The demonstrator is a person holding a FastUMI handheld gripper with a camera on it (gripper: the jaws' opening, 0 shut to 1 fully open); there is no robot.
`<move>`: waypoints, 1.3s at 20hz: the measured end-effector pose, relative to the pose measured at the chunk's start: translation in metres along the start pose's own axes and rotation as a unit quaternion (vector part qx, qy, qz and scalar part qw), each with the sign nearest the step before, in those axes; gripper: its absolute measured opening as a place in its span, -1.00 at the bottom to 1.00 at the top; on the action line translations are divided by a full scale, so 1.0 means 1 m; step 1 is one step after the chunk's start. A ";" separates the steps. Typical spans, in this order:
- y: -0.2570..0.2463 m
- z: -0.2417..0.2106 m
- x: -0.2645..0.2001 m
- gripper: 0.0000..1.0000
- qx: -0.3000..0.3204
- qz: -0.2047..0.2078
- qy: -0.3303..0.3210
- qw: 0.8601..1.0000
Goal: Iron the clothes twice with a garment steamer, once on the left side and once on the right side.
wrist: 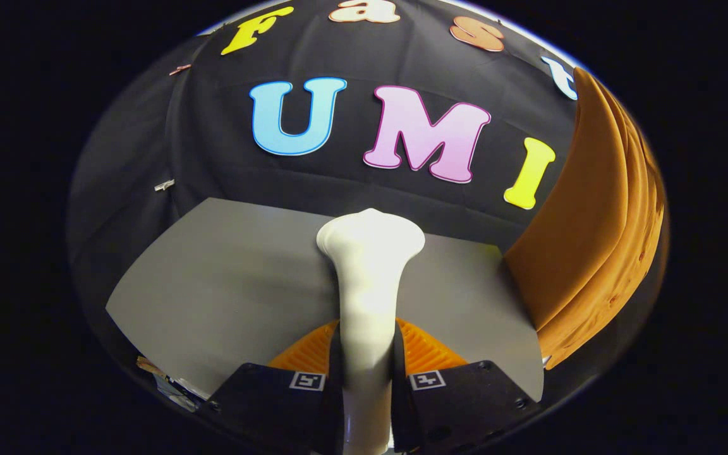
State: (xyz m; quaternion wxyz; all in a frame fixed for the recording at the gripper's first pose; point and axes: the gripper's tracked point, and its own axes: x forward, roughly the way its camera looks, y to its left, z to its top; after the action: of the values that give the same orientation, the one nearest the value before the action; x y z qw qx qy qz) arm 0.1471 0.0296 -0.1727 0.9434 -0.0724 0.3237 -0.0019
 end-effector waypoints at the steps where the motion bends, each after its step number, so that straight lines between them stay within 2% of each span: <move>1: -0.001 0.005 -0.007 -0.33 0.007 0.001 -0.014 1.000; 6: -0.011 0.029 -0.054 -0.34 0.049 0.004 -0.101 0.994; 11: -0.031 0.027 -0.114 -0.34 0.090 -0.005 -0.157 0.984; 18: -0.075 0.037 -0.206 -0.35 0.098 -0.068 -0.256 0.959; 21: -0.097 0.036 -0.239 -0.35 0.100 -0.086 -0.279 0.951; 26: -0.153 0.027 -0.260 -0.35 0.114 -0.127 -0.303 0.938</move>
State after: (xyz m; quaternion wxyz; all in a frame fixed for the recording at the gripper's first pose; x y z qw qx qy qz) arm -0.0349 -0.1053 0.0282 0.9906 -0.0021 0.0087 -0.1362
